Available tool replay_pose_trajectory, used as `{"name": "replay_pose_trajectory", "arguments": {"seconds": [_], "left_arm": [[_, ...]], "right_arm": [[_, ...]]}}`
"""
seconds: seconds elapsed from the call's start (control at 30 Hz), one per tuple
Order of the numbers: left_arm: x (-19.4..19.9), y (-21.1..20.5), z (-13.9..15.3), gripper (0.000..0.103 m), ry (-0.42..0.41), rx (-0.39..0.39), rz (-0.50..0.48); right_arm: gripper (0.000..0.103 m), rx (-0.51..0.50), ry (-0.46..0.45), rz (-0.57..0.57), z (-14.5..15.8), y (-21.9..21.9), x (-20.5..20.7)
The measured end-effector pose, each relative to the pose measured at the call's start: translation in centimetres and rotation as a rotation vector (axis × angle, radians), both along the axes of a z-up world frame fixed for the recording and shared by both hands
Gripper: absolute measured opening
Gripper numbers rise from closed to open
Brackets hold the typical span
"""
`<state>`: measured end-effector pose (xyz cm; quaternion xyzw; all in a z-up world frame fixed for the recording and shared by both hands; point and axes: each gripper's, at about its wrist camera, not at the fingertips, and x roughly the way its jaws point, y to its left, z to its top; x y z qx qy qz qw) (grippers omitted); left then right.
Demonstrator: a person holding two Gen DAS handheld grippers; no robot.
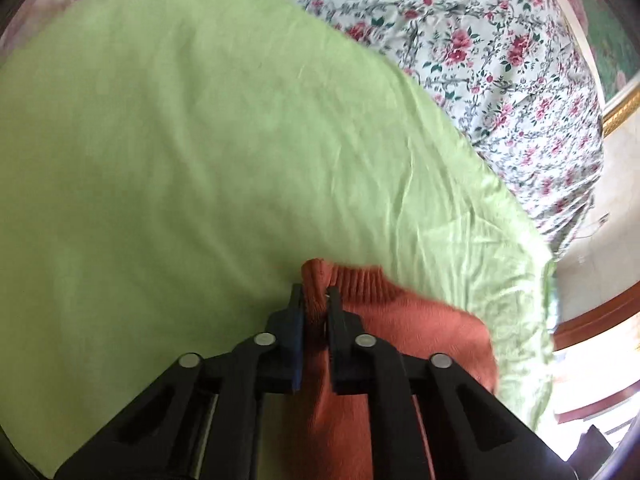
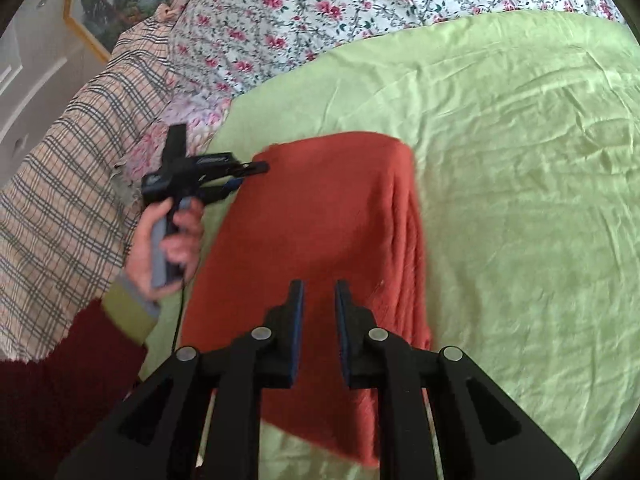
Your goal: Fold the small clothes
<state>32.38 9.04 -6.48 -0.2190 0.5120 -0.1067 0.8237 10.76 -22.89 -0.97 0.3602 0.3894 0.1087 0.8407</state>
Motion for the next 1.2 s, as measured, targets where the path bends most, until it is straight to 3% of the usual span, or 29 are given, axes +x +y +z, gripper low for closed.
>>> {"name": "replay_pose_trajectory", "arguments": {"seconds": [0.13,0.23,0.37,0.43,0.57,0.63,0.73,0.8,0.83,0.87,0.93,1.1,1.2], "left_arm": [[0.4,-1.0,0.8,0.007,-0.019,0.095,-0.001],[-1.6,-1.2,1.9,0.017,-0.027,0.125,0.010],[-8.4,-1.9,4.5,0.025,-0.089,0.158,-0.035],[-13.4,-3.0,5.6,0.032,-0.122,0.182,-0.084],[-21.9,-5.1,6.2,0.053,-0.148,0.259,-0.161],[-25.4,-6.1,6.0,0.069,-0.150,0.307,-0.191],[-29.5,-7.2,5.3,0.076,-0.152,0.361,-0.223],[-31.2,-7.7,4.7,0.079,-0.155,0.377,-0.237],[-31.7,-8.0,4.4,0.081,-0.151,0.394,-0.239],[-31.9,-8.4,4.0,0.081,-0.148,0.414,-0.238],[-32.3,-9.1,3.4,0.081,-0.154,0.447,-0.233],[-32.6,-9.8,3.0,0.080,-0.171,0.496,-0.209],[-32.8,-10.2,3.2,0.073,-0.185,0.553,-0.197]], "right_arm": [[0.017,-0.014,-0.008,0.001,0.5,0.1,-0.5],[0.017,-0.014,-0.003,-0.012,0.5,-0.4,-0.9],[0.020,-0.007,0.009,-0.017,0.3,-1.0,-2.0],[0.037,-0.025,0.022,-0.022,0.0,-1.1,-2.9],[0.038,-0.039,0.045,-0.024,-0.7,-1.1,-4.8],[0.038,-0.045,0.050,-0.011,-1.2,-0.8,-5.7],[0.038,-0.062,0.056,0.008,-1.7,-0.1,-5.9],[0.032,-0.061,0.060,0.024,-2.2,0.4,-5.5],[0.009,-0.059,0.066,0.034,-2.5,0.6,-5.1],[0.005,-0.048,0.073,0.047,-2.7,0.7,-4.5],[0.005,-0.001,0.059,0.052,-2.4,0.6,-4.0],[0.005,0.167,-0.116,-0.015,2.4,-1.8,-4.3],[0.005,0.158,-0.126,-0.045,3.0,-2.6,-4.8]]}}
